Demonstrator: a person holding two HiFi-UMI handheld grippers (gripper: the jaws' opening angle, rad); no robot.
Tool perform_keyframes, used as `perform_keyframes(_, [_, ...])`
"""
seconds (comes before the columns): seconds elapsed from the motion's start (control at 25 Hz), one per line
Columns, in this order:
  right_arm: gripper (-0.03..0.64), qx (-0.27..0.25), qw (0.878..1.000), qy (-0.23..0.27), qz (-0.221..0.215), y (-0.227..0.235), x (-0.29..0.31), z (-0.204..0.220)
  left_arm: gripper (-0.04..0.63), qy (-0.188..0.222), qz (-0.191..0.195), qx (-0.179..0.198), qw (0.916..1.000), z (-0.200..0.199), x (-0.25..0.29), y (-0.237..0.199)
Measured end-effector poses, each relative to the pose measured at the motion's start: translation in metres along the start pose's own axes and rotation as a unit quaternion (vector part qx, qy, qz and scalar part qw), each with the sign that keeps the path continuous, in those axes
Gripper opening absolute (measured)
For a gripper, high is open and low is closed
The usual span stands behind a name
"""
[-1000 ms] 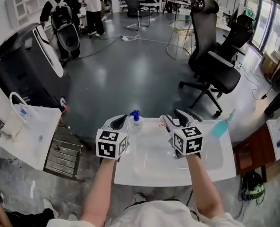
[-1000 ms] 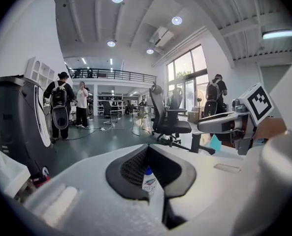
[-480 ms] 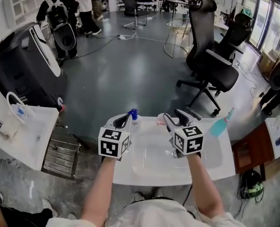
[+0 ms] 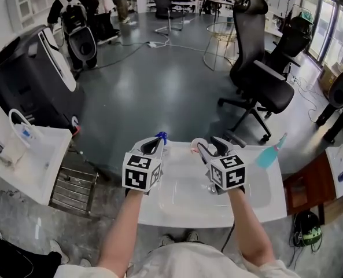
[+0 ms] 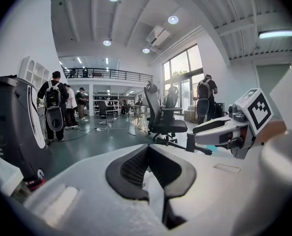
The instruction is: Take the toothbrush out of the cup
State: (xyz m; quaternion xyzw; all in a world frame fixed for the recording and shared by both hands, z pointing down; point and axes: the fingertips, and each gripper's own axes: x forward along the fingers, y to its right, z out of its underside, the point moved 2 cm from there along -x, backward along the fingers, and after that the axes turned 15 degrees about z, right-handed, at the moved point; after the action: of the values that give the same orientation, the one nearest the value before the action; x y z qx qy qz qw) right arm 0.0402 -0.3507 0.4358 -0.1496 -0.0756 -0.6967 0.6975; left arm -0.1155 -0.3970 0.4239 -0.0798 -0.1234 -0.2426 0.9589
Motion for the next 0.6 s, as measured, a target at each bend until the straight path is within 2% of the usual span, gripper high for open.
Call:
perform_keyframes(0.28, [0.189, -0.047, 0.998, -0.029, -0.020, -0.007, 0.013, 0.024, 0.003, 0.007, -0.008, -0.003, 0.9999, -0.003, 0.000, -0.003])
perform_keyframes(0.6, [0.189, -0.117, 0.991, -0.056, -0.045, -0.015, 0.026, 0.046, 0.003, 0.010, -0.021, -0.002, 0.9997, -0.006, -0.001, -0.008])
